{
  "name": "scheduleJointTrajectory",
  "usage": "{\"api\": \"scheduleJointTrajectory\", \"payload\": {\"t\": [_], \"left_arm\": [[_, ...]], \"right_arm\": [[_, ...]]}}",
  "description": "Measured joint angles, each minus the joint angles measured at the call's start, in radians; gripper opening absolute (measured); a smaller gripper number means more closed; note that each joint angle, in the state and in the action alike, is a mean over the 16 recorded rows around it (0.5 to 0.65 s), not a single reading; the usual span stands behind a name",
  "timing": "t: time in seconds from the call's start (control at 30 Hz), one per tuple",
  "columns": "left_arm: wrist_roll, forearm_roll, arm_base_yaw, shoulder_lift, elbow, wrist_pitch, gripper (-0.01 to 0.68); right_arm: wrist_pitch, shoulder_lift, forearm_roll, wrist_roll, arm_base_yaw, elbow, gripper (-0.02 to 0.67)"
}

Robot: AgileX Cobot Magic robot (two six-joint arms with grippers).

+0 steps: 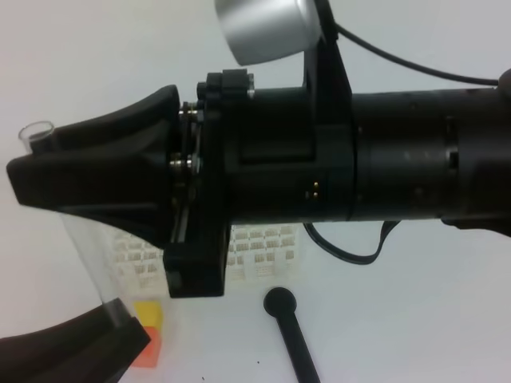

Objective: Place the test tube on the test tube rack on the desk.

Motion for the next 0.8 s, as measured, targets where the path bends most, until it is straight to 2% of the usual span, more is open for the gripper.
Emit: {"api": "scheduleJointTrajectory", "payload": {"t": [0.17, 0.37, 0.8], "left_arm": [[-0.03, 0.002, 0.0, 0.0, 0.0, 0.019, 0.111], [-0.062, 0.005, 0.0, 0.0, 0.0, 0.043, 0.135], [-0.075, 0.032, 0.0, 0.0, -0.034, 0.106, 0.297]], "right_arm": [[-0.014, 0.004, -0.004, -0.009, 0.0, -0.001, 0.145], [-0.026, 0.009, -0.008, -0.017, 0.0, -0.001, 0.126], [-0.022, 0.011, -0.002, -0.072, 0.0, -0.002, 0.125]]}}
